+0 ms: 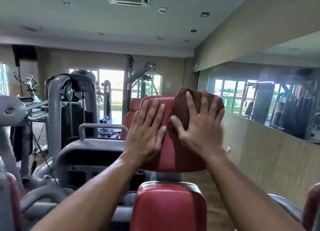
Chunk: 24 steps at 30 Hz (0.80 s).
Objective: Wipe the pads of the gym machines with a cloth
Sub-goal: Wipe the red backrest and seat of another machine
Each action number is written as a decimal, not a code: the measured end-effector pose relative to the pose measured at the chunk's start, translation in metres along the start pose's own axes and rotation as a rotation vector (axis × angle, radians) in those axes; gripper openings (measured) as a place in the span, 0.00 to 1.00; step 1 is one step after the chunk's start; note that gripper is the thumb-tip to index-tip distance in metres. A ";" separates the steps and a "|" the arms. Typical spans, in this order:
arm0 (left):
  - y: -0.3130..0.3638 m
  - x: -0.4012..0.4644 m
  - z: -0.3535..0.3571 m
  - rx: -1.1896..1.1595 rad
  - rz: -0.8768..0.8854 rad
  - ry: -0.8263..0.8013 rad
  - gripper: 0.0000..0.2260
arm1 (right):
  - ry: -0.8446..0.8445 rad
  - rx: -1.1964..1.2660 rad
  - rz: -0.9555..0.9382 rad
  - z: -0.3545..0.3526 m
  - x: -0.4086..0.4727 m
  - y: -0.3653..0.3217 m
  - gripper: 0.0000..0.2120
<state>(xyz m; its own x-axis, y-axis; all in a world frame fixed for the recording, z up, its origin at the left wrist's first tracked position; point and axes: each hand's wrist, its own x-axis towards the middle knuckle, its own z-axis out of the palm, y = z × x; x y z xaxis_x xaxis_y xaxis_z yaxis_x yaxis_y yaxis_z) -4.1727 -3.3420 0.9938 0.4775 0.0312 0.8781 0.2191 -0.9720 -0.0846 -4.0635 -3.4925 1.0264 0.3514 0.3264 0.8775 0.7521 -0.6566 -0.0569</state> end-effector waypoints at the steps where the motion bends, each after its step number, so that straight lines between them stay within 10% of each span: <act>1: 0.000 0.000 0.002 -0.023 -0.008 0.027 0.30 | 0.017 0.007 0.019 0.002 -0.002 -0.006 0.39; 7: 0.000 -0.002 0.004 -0.120 -0.012 0.103 0.32 | 0.126 -0.144 -0.286 0.019 -0.032 0.007 0.35; 11: 0.001 -0.002 0.003 -0.135 -0.021 0.104 0.31 | 0.117 -0.020 -0.048 0.003 0.003 0.002 0.36; 16: 0.000 -0.003 -0.002 -0.207 -0.008 0.070 0.33 | 0.124 -0.137 -0.363 0.009 -0.016 -0.001 0.35; 20: -0.002 -0.003 -0.006 -0.298 -0.004 0.061 0.33 | 0.043 -0.037 -0.068 -0.005 0.017 -0.013 0.36; 24: 0.004 -0.004 -0.016 -0.454 -0.065 0.118 0.31 | 0.057 -0.120 -0.307 0.008 -0.006 -0.041 0.37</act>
<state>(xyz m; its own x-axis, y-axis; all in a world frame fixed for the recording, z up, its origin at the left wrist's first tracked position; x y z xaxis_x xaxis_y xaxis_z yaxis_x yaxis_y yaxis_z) -4.1872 -3.3492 0.9976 0.3695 0.0944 0.9244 -0.1616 -0.9731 0.1640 -4.0916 -3.4622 1.0200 0.0842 0.4854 0.8702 0.7456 -0.6100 0.2681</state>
